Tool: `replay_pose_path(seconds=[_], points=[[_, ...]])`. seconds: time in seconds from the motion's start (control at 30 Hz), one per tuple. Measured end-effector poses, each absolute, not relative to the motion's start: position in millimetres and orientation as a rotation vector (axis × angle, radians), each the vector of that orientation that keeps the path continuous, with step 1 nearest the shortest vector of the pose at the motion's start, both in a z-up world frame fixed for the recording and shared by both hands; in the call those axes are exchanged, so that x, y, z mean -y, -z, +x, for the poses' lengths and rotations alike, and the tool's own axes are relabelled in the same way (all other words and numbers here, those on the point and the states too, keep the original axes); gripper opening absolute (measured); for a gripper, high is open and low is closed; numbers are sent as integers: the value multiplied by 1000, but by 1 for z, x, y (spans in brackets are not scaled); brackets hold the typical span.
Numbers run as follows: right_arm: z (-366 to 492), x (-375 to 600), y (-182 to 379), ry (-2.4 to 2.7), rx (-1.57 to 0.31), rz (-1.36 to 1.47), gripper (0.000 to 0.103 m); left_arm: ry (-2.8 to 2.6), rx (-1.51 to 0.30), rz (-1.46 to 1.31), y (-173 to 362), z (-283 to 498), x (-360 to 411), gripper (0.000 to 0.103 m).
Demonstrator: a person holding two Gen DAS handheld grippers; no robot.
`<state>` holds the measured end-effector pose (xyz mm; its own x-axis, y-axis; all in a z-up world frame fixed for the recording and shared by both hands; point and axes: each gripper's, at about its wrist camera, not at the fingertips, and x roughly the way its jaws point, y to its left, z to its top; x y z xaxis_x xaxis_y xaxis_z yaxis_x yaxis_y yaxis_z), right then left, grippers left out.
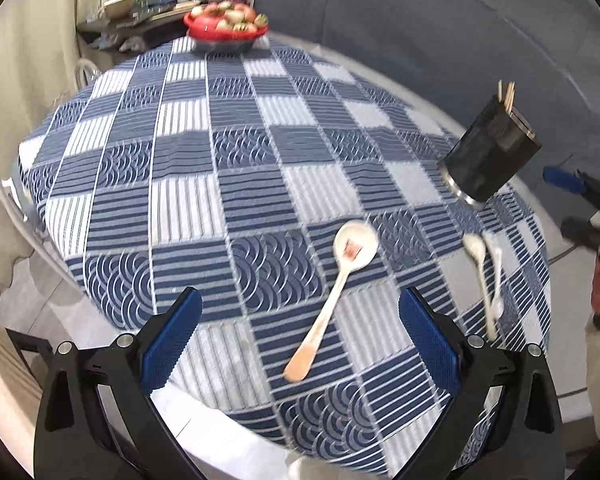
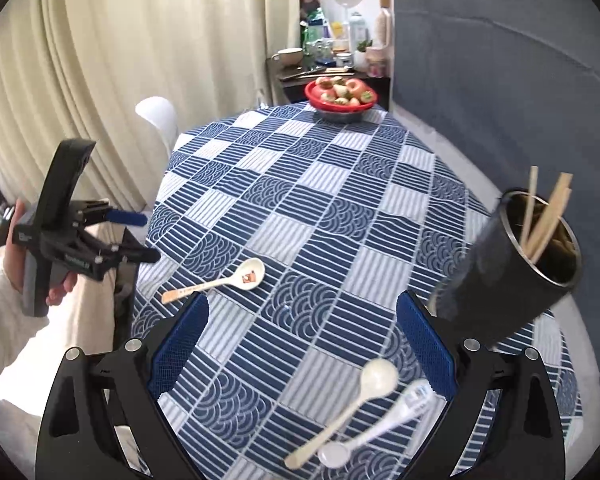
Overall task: Organize utensils
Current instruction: 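Grasp the red-printed ceramic spoon handle with the left gripper while the right grips its bowl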
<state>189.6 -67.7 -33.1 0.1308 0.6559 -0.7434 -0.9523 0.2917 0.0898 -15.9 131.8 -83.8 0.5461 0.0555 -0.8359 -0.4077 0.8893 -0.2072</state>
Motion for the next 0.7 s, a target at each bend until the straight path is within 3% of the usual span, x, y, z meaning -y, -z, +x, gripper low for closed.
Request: replay_pose_path(seconds=[0.7], points=[[199, -33, 114, -1306, -989, -469, 91, -252, -1160, -325, 143, -15, -139, 96]])
